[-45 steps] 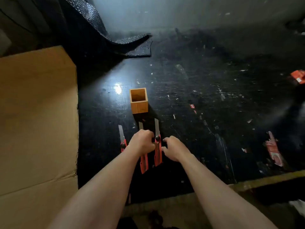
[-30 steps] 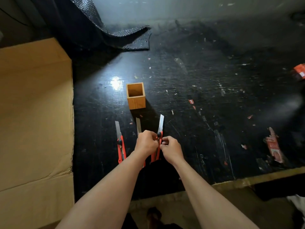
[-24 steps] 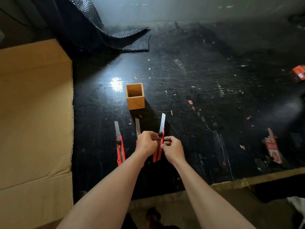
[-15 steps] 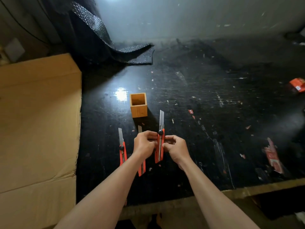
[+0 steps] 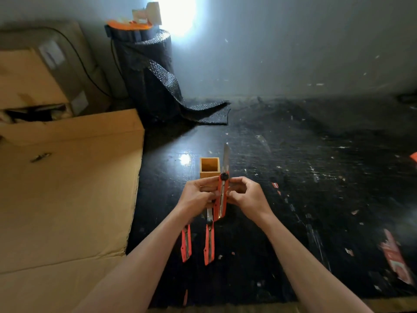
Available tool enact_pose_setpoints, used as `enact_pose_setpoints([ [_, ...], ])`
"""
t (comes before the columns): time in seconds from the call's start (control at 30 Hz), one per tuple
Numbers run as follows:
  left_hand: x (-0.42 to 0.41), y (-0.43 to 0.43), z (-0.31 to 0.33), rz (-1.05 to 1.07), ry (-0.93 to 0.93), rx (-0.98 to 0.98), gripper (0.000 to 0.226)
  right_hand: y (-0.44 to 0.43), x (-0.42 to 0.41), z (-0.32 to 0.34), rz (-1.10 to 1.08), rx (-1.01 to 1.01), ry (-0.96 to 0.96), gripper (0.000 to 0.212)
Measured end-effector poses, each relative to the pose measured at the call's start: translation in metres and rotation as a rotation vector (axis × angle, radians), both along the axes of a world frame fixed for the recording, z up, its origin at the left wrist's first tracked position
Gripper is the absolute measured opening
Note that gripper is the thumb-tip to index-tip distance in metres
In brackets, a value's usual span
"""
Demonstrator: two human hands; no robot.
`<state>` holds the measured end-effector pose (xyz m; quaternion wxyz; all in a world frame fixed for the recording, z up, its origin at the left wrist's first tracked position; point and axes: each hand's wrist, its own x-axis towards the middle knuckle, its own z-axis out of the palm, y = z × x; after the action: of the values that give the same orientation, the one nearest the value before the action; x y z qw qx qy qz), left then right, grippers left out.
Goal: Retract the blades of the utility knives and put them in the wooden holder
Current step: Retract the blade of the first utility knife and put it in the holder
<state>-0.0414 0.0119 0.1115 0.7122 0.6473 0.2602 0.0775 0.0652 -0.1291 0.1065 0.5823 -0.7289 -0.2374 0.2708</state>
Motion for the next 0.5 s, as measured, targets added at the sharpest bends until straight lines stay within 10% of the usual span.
enact_pose_setpoints([
  [0.23, -0.002, 0.011, 0.027, 0.055, -0.101, -0.043, 0.041, 0.031, 0.01, 0.053, -0.036, -0.022, -0.608, 0.02],
  [0.5, -0.008, 0.017, 0.048, 0.131, -0.184, -0.06, 0.054, 0.045, 0.003, 0.084, 0.01, -0.051, -0.684, 0.02],
])
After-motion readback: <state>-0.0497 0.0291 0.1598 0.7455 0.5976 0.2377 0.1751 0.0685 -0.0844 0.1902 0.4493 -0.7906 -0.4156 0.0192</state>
